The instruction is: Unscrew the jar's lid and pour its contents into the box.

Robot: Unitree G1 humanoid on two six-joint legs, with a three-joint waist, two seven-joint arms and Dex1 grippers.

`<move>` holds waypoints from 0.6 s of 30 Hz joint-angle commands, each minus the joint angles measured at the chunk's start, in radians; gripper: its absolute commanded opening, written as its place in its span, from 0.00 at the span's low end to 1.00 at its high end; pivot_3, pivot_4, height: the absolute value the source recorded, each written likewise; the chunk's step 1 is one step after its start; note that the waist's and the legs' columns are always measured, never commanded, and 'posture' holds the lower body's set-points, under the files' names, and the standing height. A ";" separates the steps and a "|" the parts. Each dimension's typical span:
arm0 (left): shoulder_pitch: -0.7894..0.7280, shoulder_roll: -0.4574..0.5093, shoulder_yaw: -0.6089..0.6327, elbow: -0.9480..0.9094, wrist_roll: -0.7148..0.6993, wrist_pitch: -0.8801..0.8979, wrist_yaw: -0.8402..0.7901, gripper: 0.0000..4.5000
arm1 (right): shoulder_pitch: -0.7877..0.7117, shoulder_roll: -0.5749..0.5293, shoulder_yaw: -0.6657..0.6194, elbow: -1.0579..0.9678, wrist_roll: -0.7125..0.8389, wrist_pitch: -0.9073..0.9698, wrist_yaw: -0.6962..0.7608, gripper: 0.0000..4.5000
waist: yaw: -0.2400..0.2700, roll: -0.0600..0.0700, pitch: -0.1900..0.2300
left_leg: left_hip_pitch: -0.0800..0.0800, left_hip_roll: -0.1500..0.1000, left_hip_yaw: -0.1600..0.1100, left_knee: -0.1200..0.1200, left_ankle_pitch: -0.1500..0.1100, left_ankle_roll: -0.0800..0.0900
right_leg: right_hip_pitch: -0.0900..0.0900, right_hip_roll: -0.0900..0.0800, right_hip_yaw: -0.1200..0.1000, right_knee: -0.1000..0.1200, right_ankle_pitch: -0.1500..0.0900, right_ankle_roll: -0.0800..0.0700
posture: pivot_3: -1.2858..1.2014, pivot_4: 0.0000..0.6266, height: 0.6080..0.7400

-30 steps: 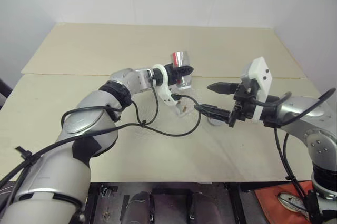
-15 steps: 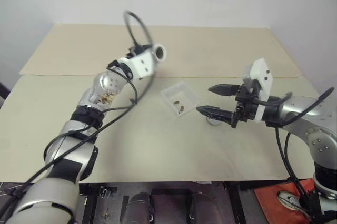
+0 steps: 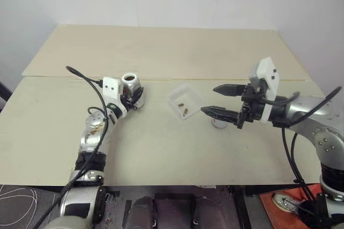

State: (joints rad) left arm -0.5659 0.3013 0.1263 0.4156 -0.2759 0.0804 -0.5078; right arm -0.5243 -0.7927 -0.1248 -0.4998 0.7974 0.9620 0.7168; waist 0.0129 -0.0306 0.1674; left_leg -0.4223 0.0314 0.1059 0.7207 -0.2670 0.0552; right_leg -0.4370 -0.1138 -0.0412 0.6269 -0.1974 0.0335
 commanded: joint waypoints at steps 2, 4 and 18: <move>0.012 -0.015 -0.018 0.019 0.041 -0.104 -0.004 0.43 | -0.014 -0.020 -0.025 -0.027 0.010 -0.015 0.006 0.99 | 0.000 0.000 0.000 | 0.000 0.000 0.000 0.000 0.000 0.000 | 0.000 0.000 0.000 0.000 0.000 0.000 | 0.52 0.24 1.00; 0.022 -0.018 -0.025 0.032 0.056 -0.129 -0.009 0.43 | -0.013 -0.022 -0.023 -0.029 0.013 -0.015 0.007 0.99 | -0.001 0.000 0.000 | 0.000 0.000 0.000 0.000 -0.002 0.004 | 0.000 0.000 0.000 0.000 0.000 0.000 | 0.52 0.24 1.00; 0.355 0.317 0.068 -0.475 -0.136 0.144 -0.325 1.00 | 0.025 -0.028 -0.019 -0.031 -0.003 -0.031 0.011 1.00 | -0.017 0.000 0.000 | 0.001 0.002 -0.001 -0.003 -0.002 0.004 | -0.001 0.000 0.001 0.001 0.000 0.000 | 0.52 0.24 1.00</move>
State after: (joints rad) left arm -0.2440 0.5589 0.1337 0.0612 -0.3349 0.1798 -0.7407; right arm -0.4969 -0.8057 -0.1177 -0.5082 0.7987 0.9617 0.7202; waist -0.0044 -0.0301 0.1671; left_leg -0.4207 0.0338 0.1054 0.7174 -0.2694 0.0589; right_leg -0.4380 -0.1140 -0.0397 0.6270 -0.1973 0.0330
